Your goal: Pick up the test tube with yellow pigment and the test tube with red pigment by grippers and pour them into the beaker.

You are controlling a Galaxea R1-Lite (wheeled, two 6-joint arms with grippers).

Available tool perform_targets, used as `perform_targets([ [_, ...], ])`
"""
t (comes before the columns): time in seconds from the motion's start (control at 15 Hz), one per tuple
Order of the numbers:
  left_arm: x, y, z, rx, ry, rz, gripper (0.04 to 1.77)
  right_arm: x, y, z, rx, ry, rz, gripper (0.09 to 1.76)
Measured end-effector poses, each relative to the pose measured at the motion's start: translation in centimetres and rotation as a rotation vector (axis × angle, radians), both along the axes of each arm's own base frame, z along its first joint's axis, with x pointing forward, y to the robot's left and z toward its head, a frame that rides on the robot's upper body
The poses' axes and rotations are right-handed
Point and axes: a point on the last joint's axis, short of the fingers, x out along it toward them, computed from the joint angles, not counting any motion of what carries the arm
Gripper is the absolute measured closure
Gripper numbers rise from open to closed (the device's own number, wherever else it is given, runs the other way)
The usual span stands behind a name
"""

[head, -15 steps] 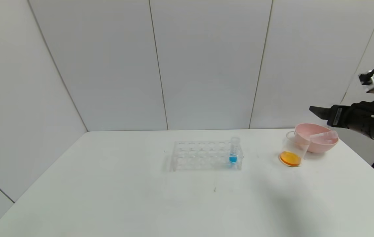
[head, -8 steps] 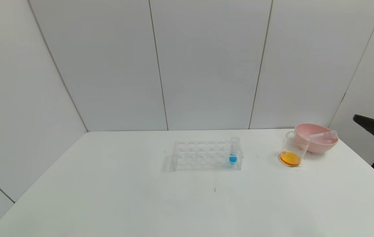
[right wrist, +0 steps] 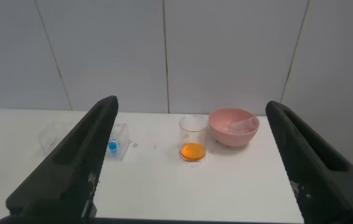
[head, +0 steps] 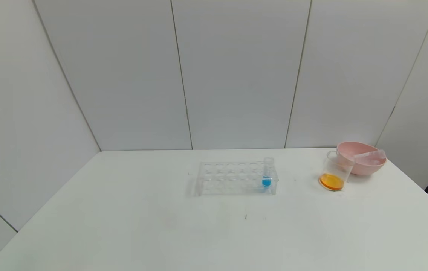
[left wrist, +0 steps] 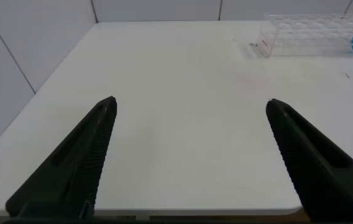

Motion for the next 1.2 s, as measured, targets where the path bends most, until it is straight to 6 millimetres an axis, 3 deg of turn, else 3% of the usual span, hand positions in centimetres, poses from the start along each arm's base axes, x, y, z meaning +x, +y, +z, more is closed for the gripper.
perform_targets([
  [0.27,0.0,0.0,0.0,0.0,0.0,0.0,0.09,-5.2,0.1,-0.7,-0.019,-0.157,-0.045,0.15],
  [0.73,0.0,0.0,0.0,0.0,0.0,0.0,0.09,-9.8,-0.2,-3.4,-0.04,-0.337,-0.083,0.15],
  [0.93,0.0,0.0,0.0,0.0,0.0,0.0,0.09,-10.5,-0.3,-5.1,-0.04,-0.391,-0.086,0.15],
  [1.2,0.0,0.0,0.0,0.0,0.0,0.0,0.09,-7.9,-0.2,-8.9,-0.064,-0.4,-0.097,0.15],
])
